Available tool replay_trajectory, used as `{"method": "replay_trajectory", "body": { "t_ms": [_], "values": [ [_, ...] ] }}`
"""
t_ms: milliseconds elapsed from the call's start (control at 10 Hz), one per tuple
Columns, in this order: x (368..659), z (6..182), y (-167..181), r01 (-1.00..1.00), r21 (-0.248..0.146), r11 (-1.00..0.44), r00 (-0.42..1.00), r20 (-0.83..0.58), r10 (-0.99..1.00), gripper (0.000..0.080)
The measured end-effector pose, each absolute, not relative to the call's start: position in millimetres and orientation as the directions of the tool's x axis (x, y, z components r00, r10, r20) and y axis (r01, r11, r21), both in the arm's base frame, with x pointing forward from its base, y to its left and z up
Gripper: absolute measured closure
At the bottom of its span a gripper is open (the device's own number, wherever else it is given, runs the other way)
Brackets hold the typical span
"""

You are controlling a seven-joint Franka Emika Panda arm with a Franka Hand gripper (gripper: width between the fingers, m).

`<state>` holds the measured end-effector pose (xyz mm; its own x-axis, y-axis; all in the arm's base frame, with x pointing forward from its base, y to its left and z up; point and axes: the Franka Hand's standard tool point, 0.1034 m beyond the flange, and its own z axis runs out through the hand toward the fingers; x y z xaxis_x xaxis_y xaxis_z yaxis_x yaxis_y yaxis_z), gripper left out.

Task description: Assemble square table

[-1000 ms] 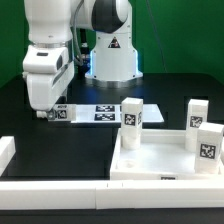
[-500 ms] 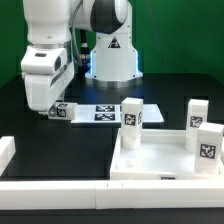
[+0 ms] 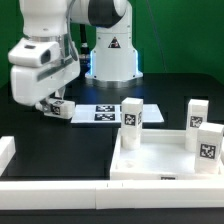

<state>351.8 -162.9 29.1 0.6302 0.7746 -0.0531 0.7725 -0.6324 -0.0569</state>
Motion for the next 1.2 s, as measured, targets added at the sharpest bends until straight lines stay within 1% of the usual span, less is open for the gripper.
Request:
{"method": "replay_trajectory", "body": {
  "t_ms": [100, 200, 300, 400, 700, 800, 900, 1100, 1200],
  "values": [
    [352.7, 29.4, -165.2, 0.657, -0.049, -0.753, 0.751, -0.051, 0.658, 0.0515],
    [358.8, 30.1, -166.2, 0.540, -0.048, -0.841, 0.839, -0.048, 0.542, 0.0515],
    [368.2, 30.9, -166.7, 0.435, -0.055, -0.899, 0.898, -0.049, 0.438, 0.0515],
    [373.9, 31.1, -169.0, 0.296, -0.076, -0.952, 0.953, -0.048, 0.300, 0.0515],
    [375.5, 30.1, -166.8, 0.088, -0.067, -0.994, 0.994, -0.062, 0.092, 0.0515],
    [378.7, 26.1, -157.8, -0.020, -0.061, -0.998, 0.997, -0.074, -0.015, 0.0515],
    [379.7, 20.5, -151.9, -0.006, -0.055, -0.998, 0.997, -0.077, -0.002, 0.0515],
    [377.4, 11.3, -154.1, -0.002, -0.037, -0.999, 0.997, -0.078, 0.001, 0.0515],
    [378.5, 10.1, -156.0, 0.003, -0.028, -1.000, 0.998, -0.070, 0.005, 0.0515]
  ]
}}
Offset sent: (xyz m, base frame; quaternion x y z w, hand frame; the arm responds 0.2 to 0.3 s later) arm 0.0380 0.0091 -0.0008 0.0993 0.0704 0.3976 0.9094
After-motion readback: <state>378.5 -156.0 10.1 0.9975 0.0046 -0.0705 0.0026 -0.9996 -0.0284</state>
